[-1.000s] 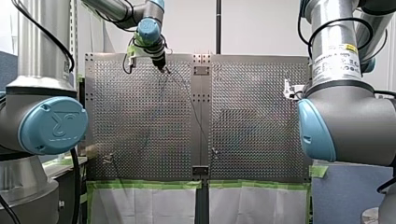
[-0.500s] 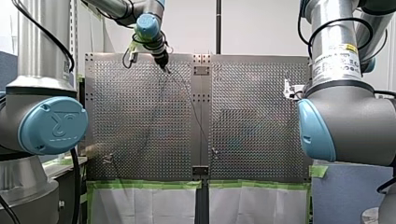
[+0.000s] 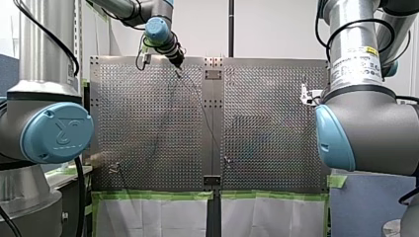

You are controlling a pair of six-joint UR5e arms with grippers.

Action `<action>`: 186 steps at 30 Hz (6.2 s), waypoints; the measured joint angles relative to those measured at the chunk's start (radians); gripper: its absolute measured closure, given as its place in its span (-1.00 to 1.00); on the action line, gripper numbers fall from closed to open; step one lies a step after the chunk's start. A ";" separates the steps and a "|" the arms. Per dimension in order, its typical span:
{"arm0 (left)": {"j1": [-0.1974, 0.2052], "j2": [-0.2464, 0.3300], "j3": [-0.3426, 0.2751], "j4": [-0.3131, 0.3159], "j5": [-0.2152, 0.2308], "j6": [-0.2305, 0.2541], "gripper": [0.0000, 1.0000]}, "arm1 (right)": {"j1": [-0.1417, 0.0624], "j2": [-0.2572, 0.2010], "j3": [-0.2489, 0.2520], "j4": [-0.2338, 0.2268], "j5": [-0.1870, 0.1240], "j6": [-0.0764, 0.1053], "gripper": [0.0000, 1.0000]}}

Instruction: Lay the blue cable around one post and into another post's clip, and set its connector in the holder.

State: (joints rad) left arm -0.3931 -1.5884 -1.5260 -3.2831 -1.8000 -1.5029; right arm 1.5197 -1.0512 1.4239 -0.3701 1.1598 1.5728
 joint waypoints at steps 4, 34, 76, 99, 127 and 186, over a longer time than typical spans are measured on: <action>0.006 0.000 0.000 0.005 -0.011 -0.029 -1.00 | 0.000 0.000 0.000 0.000 0.000 0.000 -0.98; 0.016 0.000 -0.001 -0.015 -0.008 -0.155 -1.00 | -0.002 -0.001 0.000 0.002 0.000 0.000 -0.98; 0.063 0.000 -0.067 -0.020 -0.086 -0.214 -1.00 | -0.004 -0.001 -0.001 0.003 -0.001 0.000 -0.98; 0.074 0.000 -0.067 -0.020 -0.079 -0.197 -1.00 | -0.004 -0.001 -0.004 0.007 -0.002 -0.001 -0.98; 0.062 0.005 -0.165 0.073 -0.078 -0.182 -1.00 | -0.004 -0.002 -0.006 0.012 -0.002 -0.001 -0.98; 0.036 -0.026 -0.660 0.568 0.049 -0.211 -1.00 | 0.001 -0.006 -0.005 0.029 -0.001 -0.002 -0.98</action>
State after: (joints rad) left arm -0.3567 -1.6146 -2.1856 -2.7151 -1.7512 -1.7138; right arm 1.5209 -1.0568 1.4187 -0.3410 1.1584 1.5711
